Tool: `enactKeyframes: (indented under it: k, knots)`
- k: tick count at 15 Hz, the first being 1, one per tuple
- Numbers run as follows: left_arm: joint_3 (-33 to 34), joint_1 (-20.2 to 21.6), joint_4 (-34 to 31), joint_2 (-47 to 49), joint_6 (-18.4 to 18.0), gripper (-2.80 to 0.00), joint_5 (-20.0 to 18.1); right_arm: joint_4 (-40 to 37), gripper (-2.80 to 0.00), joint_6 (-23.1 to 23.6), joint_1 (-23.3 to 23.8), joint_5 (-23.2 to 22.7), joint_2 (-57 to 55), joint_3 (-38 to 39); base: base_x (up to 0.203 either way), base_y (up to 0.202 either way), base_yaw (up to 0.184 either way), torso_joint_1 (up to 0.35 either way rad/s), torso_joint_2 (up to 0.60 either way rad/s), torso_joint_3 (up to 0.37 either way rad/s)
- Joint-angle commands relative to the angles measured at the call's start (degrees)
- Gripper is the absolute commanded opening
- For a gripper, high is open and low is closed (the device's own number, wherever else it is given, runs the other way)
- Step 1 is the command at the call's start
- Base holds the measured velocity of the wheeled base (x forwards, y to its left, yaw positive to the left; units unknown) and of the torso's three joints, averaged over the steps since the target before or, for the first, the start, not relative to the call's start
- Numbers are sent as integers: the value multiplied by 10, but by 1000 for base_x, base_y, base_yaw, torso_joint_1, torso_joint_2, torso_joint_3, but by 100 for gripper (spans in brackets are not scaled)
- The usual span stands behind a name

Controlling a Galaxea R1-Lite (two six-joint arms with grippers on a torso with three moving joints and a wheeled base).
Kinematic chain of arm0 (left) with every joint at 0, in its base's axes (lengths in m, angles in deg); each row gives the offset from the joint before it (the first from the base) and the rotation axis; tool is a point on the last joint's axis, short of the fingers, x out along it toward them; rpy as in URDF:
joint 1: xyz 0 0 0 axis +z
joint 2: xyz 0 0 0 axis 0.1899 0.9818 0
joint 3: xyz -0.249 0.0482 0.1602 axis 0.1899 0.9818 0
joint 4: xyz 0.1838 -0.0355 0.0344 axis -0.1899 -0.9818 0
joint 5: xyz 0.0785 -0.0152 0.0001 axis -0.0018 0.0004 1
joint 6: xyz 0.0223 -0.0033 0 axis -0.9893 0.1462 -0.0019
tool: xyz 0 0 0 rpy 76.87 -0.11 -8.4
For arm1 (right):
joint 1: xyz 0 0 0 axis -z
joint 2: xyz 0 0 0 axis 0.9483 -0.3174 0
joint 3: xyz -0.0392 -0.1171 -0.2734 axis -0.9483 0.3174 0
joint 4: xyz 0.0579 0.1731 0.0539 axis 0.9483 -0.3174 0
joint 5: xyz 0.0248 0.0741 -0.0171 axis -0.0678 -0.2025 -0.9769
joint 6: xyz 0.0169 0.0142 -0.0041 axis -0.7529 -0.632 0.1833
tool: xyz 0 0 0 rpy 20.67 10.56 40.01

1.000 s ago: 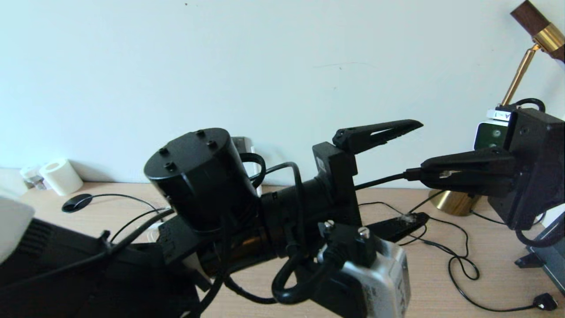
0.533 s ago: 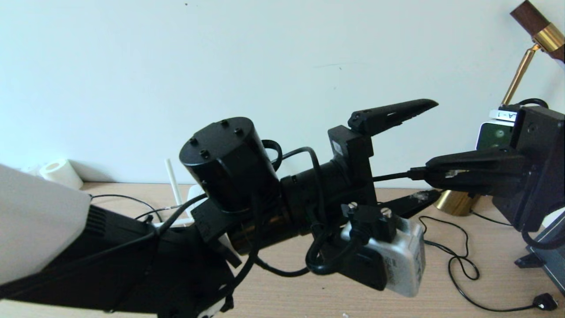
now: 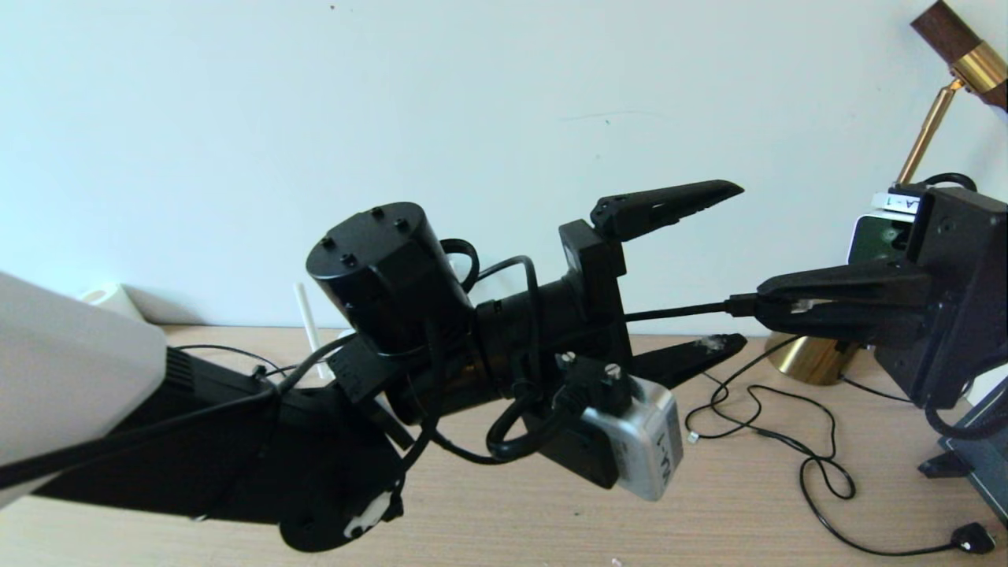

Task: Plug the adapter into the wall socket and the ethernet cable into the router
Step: Align cable and router interface

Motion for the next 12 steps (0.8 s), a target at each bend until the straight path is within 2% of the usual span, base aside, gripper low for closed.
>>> enactKeyframes:
  k: [1,3,12]
  knots:
    - [6,1,4,-6,-4,0,-6,1,-280,-4,2,-3,-1,1,0,0,0,0,0,0]
    - [7,1,4,-6,-4,0,-26,1,-280,-4,4,-3,-2,0,0,0,0,0,0,0]
    - [16,0,-1,-10,-3,0,-26,2,-280,-4,3,-3,0,1,0,0,0,0,0,0]
